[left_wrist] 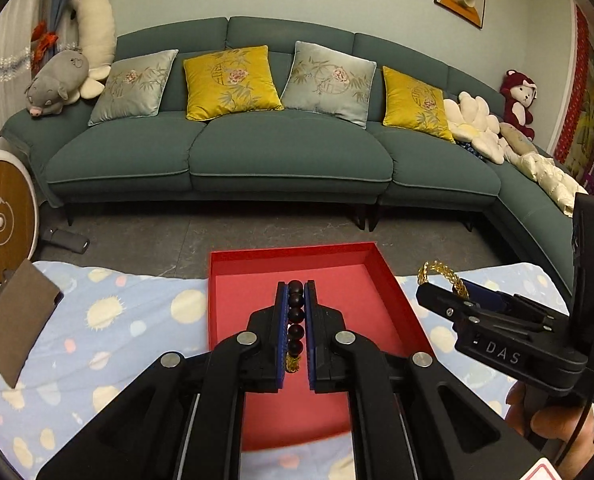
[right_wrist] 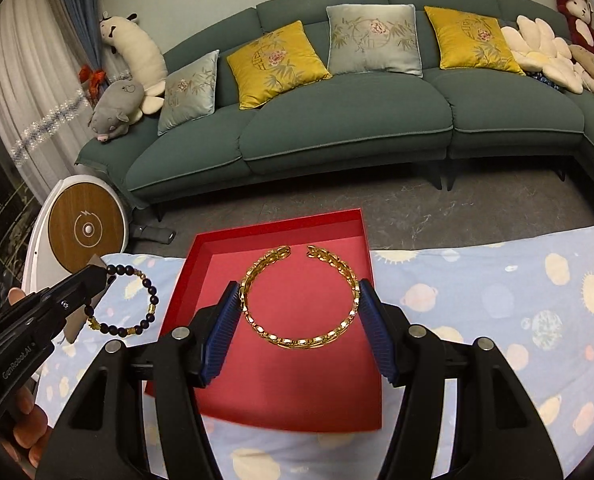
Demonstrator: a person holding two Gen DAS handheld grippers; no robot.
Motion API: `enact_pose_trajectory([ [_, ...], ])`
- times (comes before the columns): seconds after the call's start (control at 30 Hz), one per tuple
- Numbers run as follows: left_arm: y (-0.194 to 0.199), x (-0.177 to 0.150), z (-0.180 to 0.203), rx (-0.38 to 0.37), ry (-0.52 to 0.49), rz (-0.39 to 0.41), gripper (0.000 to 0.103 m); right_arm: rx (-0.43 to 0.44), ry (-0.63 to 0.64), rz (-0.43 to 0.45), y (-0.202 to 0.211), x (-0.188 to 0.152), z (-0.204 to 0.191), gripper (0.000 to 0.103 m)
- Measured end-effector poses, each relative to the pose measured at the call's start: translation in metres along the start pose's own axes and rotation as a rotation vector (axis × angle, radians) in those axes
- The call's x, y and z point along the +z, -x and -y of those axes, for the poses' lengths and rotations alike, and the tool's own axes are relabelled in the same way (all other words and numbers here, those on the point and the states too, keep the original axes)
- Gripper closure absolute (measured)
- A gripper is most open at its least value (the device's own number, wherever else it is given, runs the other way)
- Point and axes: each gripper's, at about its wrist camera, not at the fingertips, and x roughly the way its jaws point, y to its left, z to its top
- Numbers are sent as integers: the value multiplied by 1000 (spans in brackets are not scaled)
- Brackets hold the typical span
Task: Organize jewelry
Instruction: 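Carry the bangle and bead bracelet into the red tray and open both tools, then lift both open tools away from the red tray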
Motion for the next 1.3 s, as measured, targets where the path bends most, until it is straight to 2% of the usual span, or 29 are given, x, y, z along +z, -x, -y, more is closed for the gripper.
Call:
enact_pose_trajectory([
  [0.2,-67,17,-8,43,9,-47,98,-1,-16,-85,-69,17,8,46],
  [0.37,-109,17,-18,61,41,-92,98,-14,-21,-124,-107,20,13,46],
  [0.6,-145,9,-27,78,54,-143,97,-29,-8,-156,-134,20,17,42],
  [0.63,-148,7,-29,89,60,-148,96,-30,1,-156,-134,19,16,38],
  [0.7,-149,5,-30,105,73,-145,86,-38,27,-145,-132,20,13,33],
  [0.77,-144,3,-31,117,82,-134,72,-50,46,-110,-121,18,9,31],
  [0.83,-133,1,-32,122,83,-120,66,-34,47,-75,-106,15,9,31],
  [0.9,-114,-1,-36,106,78,-102,59,-4,41,-47,-81,10,12,31],
  [0.97,-87,-7,-40,86,80,-76,46,21,43,-14,-49,3,14,31],
  [1.1,-26,-33,-47,72,85,-54,42,14,82,32,26,-23,17,23],
  [1.3,56,-97,-50,90,94,-69,39,-7,108,66,123,-86,19,19],
])
